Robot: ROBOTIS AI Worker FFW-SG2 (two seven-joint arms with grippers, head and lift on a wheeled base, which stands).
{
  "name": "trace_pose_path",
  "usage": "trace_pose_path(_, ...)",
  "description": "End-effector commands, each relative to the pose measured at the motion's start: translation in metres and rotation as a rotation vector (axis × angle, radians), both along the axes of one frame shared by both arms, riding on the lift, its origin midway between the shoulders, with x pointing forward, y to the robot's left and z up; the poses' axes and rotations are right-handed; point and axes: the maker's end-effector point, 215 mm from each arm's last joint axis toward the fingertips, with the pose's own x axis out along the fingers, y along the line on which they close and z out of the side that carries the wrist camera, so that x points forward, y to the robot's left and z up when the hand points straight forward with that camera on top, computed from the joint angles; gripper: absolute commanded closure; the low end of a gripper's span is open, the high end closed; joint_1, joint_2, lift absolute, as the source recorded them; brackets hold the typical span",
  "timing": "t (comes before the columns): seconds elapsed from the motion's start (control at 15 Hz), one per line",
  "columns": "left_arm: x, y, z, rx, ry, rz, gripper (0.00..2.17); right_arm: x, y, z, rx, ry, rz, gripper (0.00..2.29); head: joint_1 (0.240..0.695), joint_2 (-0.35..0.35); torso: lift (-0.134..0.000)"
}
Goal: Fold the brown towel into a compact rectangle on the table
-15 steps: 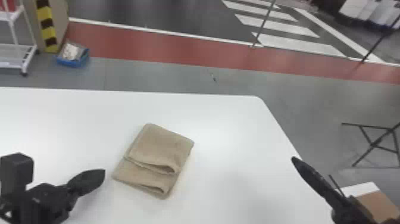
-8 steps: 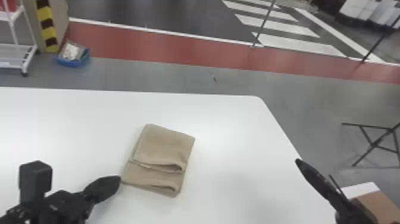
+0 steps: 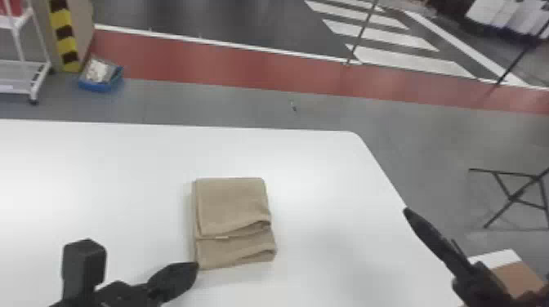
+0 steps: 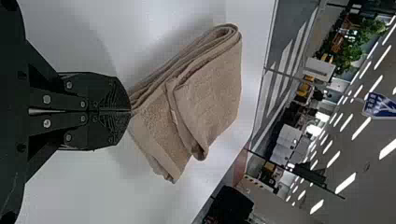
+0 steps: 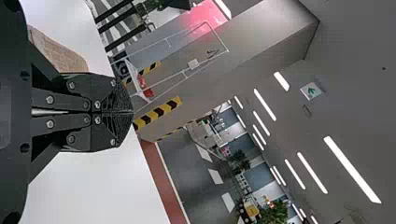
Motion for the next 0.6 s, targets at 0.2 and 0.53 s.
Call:
trace_pose_path(0.2,0.032,0.064,0.036,0.014,-0.080,0.124,1.73,0.056,0.001,-0.040,-0.054,0.071,-0.035,2.01,0.695,-0.350,-0.124)
trace_pose_path(0.53,0.075,0.156,0.079,0.017,-0.233,0.312,1.73,0.118,0.037,-0.054,-0.284,-0.028,-0.093,2.01,0.695,-0.350,-0.124)
